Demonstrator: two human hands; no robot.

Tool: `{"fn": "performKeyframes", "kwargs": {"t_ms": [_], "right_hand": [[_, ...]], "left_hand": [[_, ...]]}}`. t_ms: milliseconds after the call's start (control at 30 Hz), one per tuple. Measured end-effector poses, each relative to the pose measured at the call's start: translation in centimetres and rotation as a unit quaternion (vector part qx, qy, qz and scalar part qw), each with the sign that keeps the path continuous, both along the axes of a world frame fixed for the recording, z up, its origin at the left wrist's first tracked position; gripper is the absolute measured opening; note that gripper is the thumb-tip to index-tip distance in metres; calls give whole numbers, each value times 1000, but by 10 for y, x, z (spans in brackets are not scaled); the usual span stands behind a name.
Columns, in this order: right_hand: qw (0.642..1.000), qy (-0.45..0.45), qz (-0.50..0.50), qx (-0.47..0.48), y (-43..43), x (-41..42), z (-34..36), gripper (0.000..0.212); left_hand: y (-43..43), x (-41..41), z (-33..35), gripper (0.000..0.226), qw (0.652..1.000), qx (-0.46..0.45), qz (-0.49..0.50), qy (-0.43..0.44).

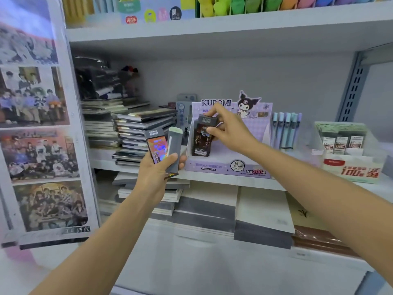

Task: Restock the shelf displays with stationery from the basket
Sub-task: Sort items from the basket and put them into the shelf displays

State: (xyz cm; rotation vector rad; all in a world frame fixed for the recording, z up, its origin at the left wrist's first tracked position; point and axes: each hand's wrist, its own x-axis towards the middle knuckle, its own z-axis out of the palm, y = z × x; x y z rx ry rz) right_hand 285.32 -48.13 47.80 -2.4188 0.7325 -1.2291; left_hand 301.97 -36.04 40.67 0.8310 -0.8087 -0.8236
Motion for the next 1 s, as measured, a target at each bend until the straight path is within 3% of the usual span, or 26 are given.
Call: {"fn": "performKeyframes", "kwargs": {"t_ms": [233, 400, 600, 733, 800, 867, 933, 1000], "right_hand": [[998, 57, 5, -3, -1, 10, 13, 25], [999, 37, 3, 9, -4, 2, 2, 22], [990, 55, -43, -123, -4, 10, -11, 28], [982, 64, -125, -125, -6, 8, -15, 41], [981, 87, -134, -113, -3, 5, -13, 49], [991, 38, -98, -83, 4, 1, -8, 47], [998, -59, -7, 11, 15, -3, -2, 44], [977, -106, 100, 155, 25, -6, -1, 44]], "left_hand": [[-3, 0, 0, 31, 1000, 1, -7, -7], [-1, 1, 0, 38, 1000, -1, -25, -16], [-4, -4, 0, 29, 1000, -2, -24, -10], [-3, -7, 1, 25, 999, -4, -30, -12], [-1, -7, 3, 24, 999, -6, -32, -15], [1, -9, 5, 25, 999, -8, -38, -15], [3, -13, 7, 27, 999, -7, -47, -20], [4, -21, 9, 29, 998, -12, -63, -29]]}}
